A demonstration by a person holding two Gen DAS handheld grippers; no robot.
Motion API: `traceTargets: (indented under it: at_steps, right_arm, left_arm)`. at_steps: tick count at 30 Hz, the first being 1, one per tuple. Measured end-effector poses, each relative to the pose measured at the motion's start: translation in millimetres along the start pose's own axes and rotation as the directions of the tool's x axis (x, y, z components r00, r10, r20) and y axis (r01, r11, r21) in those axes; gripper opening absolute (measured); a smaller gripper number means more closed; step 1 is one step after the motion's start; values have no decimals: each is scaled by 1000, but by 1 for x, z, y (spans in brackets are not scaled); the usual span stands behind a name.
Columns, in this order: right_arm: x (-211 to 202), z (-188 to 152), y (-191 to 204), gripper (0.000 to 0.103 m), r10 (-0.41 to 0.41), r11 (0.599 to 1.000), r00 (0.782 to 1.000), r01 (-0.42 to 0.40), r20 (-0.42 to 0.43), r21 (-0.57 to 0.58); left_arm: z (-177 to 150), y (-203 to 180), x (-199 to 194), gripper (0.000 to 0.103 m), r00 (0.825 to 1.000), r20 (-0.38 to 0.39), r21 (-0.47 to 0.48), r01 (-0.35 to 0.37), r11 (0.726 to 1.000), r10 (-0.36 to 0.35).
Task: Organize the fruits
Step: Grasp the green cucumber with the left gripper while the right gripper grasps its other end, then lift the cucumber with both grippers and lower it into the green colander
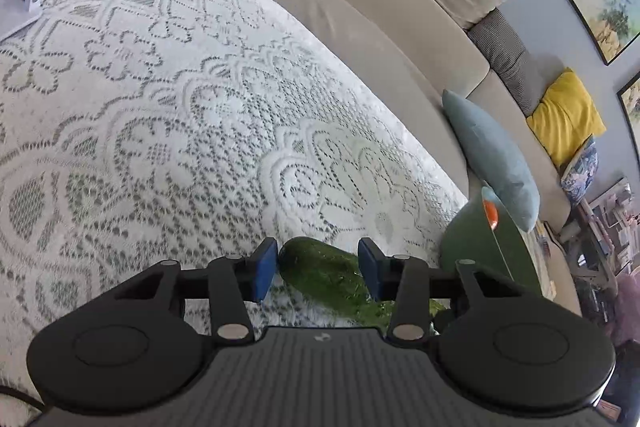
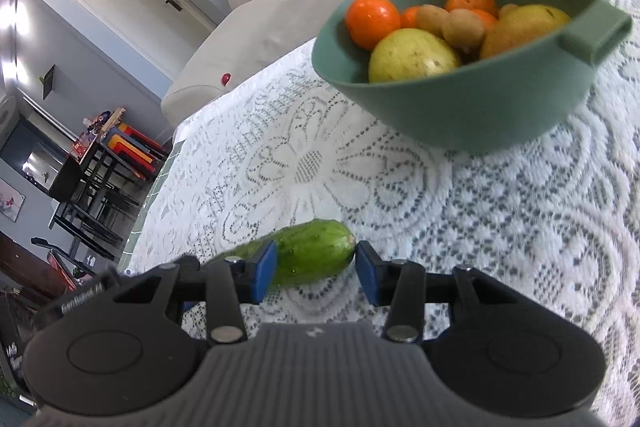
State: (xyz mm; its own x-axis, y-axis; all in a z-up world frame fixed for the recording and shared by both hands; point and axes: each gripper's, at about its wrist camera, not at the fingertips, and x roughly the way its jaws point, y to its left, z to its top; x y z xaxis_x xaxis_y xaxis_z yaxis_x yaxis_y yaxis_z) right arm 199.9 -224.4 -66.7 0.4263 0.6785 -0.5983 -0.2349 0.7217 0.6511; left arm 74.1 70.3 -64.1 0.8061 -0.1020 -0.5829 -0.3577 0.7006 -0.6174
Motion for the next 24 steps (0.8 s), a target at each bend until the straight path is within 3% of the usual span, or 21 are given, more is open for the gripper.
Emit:
traceTargets:
  at_steps: [1,2,4,11,14,17,24]
  right_arm:
    - [-1,1,-2,46,8,1000,1000,-8,10,18]
    - [-2,1,-3,58,11,999,1000,-12,21,33]
    - [-3,2,-4,63,7,999,999,-9,48,40]
    - [8,0,-4,62,4,1000,995,-7,98,28]
    - [13,-1,-7,56,30,998,995,-35,94,58]
    - [17,-3,-7,55,54,996,995,-60,84,72]
    - [20,-3,-2,50,39,998,995,-44,94,49]
  left_arm:
    - [0,0,0,49,1000,3,3,-2,1000,2]
    - [-1,-1,2,49,1000,4,9,-7,1000,6]
    - [-4,-1,3,51,1000,25,16,-10,1000,10]
    - [-10,2,6,56,996,91,18,1,1000,-2]
    - [-10,5,8,57,995,95,-17,17,1000,-15]
    - [-11,5,11,58,995,98,-14,33,999,-32]
    - [-12,1,12,58,995,97,0,34,999,-34]
